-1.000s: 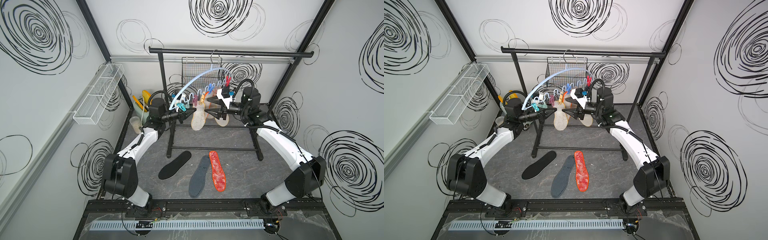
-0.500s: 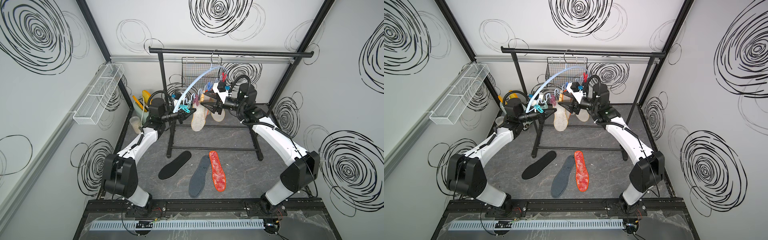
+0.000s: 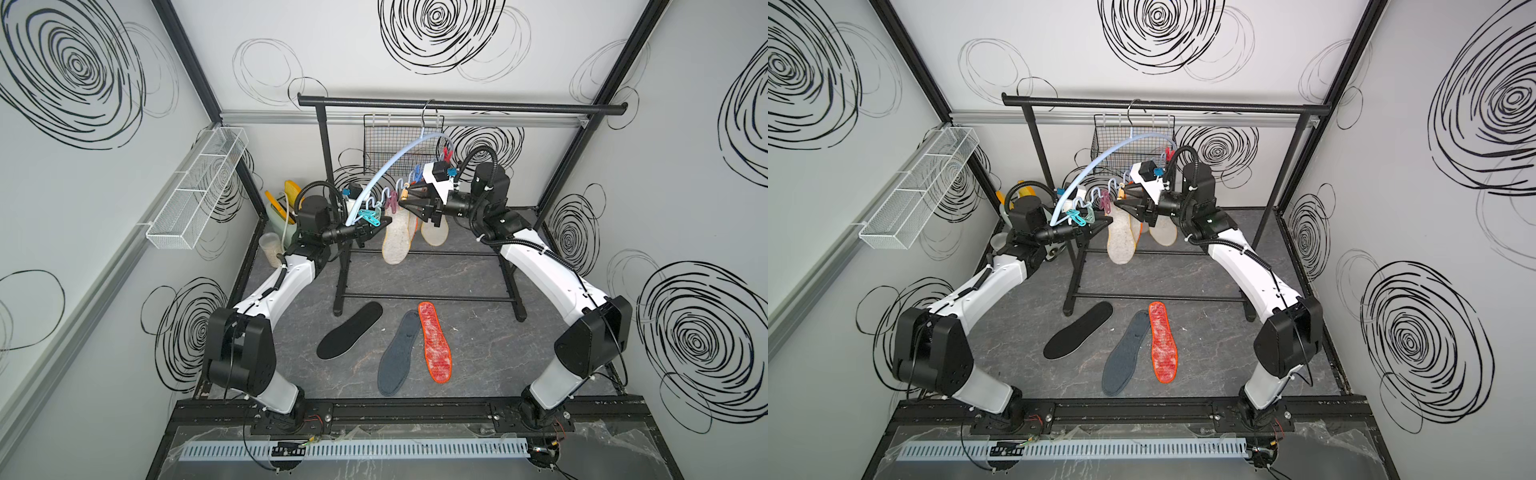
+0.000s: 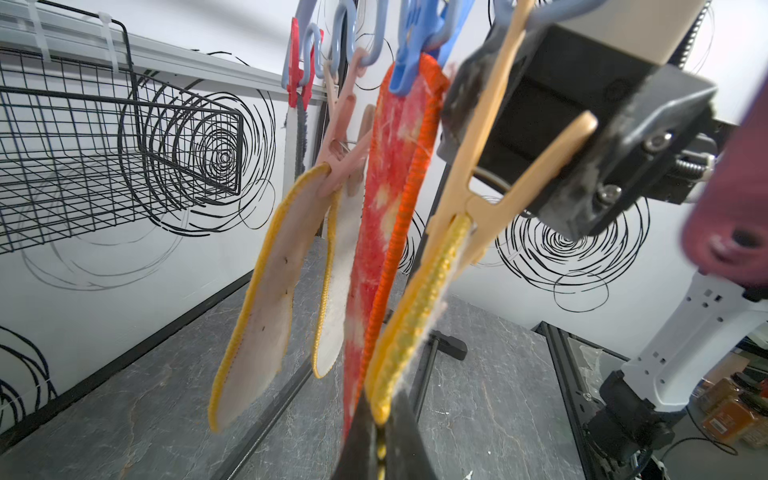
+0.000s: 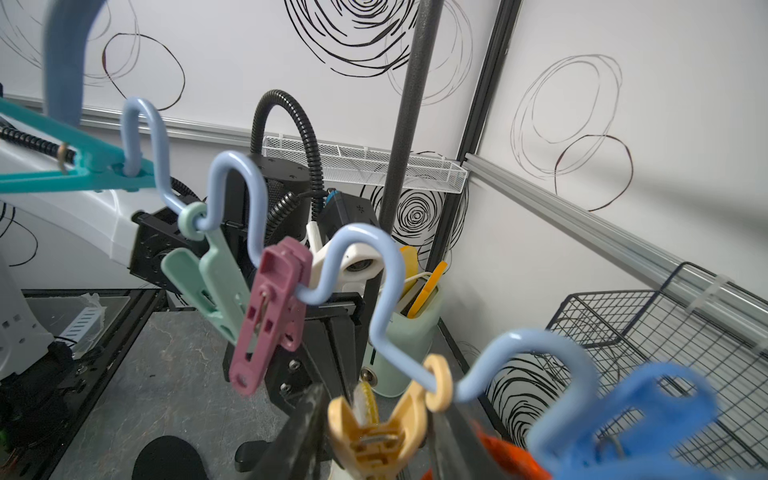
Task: Take the shoe insoles off the hanger
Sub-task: Open the clamp at the hanger.
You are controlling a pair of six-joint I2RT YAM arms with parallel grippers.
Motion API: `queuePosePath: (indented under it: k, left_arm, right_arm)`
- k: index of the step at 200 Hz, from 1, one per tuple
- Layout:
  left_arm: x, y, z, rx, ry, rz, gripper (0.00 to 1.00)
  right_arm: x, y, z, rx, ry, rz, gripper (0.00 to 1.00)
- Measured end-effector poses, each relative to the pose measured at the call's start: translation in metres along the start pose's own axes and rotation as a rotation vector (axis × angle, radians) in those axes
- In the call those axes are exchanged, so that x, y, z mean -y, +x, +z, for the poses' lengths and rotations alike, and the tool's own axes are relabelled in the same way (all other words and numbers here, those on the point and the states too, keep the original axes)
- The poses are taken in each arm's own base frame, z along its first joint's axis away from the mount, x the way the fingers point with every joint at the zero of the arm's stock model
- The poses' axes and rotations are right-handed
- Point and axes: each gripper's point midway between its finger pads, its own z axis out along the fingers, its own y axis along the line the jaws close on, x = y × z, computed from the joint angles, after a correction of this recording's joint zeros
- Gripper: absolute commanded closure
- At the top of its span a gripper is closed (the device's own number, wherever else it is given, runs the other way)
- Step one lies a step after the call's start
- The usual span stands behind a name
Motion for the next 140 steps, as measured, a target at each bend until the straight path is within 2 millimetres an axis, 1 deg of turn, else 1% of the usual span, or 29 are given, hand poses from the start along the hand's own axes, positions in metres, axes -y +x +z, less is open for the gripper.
queuePosePath:
  k: [7, 19, 58, 91, 111, 127, 140]
  left_arm:
    - [0.0, 0.0, 0.0, 0.0, 0.0, 0.0, 1.0]
    - [0.0, 0.0, 0.0, 0.0, 0.0, 0.0, 1.0]
    - [0.0, 0.0, 0.0, 0.0, -0.001, -0.001, 1.0]
    - [-0.001, 0.003, -0.001, -0.005, -0.011, -0.011, 1.0]
    - [-0.003, 0.013, -0.005, -0.014, -0.046, -0.039, 1.0]
    - [-0.004, 0.025, -0.009, -0.026, -0.081, -0.091, 1.0]
    - [-0.005, 0.036, -0.014, -0.033, -0.111, -0.136, 1.0]
  right_arm:
    - [-0.001, 0.0, 0.0, 0.001, -0.004, 0.001, 0.69]
    - [-0.002, 0.0, 0.0, 0.002, -0.009, 0.004, 0.71]
    - [-0.002, -0.001, 0.0, 0.004, -0.013, 0.007, 0.75]
    - [-0.002, -0.002, 0.0, 0.004, -0.012, 0.006, 0.76]
    - [-0.002, -0.002, 0.0, 0.005, -0.012, 0.005, 0.76]
    - [-0.002, -0.002, 0.0, 0.005, -0.012, 0.005, 0.76]
    - [-0.001, -0.002, -0.001, 0.004, -0.011, 0.005, 0.72]
